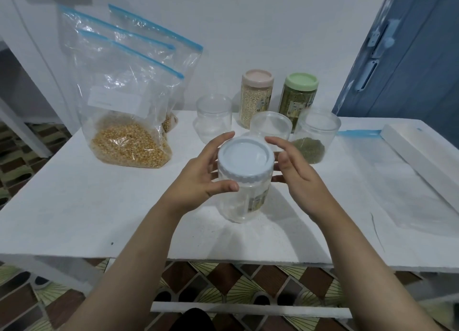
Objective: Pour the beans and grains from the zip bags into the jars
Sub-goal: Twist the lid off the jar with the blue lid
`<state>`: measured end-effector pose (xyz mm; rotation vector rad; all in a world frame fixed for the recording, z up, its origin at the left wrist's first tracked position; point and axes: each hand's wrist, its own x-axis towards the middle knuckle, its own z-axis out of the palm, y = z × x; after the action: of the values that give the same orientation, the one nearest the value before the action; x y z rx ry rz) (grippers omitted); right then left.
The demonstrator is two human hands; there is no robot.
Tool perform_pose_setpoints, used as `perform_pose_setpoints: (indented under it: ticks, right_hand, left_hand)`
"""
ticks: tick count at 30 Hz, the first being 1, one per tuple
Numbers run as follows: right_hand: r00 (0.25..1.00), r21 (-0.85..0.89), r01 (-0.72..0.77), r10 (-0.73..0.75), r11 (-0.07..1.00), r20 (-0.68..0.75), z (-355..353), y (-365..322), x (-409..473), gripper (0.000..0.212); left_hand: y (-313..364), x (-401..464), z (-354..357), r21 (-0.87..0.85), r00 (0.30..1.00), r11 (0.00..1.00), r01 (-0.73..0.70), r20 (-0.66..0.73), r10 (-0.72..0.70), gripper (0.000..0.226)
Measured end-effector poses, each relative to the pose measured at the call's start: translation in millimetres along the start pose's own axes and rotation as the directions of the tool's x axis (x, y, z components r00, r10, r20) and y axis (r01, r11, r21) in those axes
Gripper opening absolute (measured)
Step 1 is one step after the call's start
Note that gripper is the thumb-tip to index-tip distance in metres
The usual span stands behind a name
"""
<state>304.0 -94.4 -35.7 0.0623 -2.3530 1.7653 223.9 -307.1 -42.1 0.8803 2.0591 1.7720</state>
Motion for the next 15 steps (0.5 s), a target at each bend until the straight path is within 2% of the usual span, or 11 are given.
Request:
perform_pose_setpoints:
  ticks: [2,4,10,13,15]
  right_hand:
    - [0.999,-0.081,0.022,-0.018,0.996,0.044,8.6,-4.0,-1.4,0.072]
    - [0.998,-0.156,0.032,-0.023,0.987,0.059,12.9,-3.4,0.3,0.083]
    - [0.999,-0.041,-0.018,0.016,0.999,-0.035,0.7,2.5,-2.0,0.054]
    - [0.999,-0.110,0.025,-0.022,0.994,0.026,9.9,-6.9,-2.0,0.071]
    - [0.999,-0.147,0.028,-0.024,0.989,0.026,12.2,-9.2,-0.1,0.070]
  left_hand:
    - [-1.0,0.8,1.0,-0.002,1.000,1.000,-0.007,0.002,0.007,0.090]
    - [-1.5,1.6,0.9,-0.010,1.000,1.000,-0.012,0.008,0.012,0.090]
    - [1.1,0.8,2.9,-0.044,1.000,0.999,0.010,0.011,-0.010,0.096]
    - [0.9,2.0,5.3,-0.043,1.000,0.999,0.003,0.019,-0.002,0.098]
    - [0.5,1.4,6.1,-0.043,1.000,0.999,-0.008,0.018,0.008,0.098]
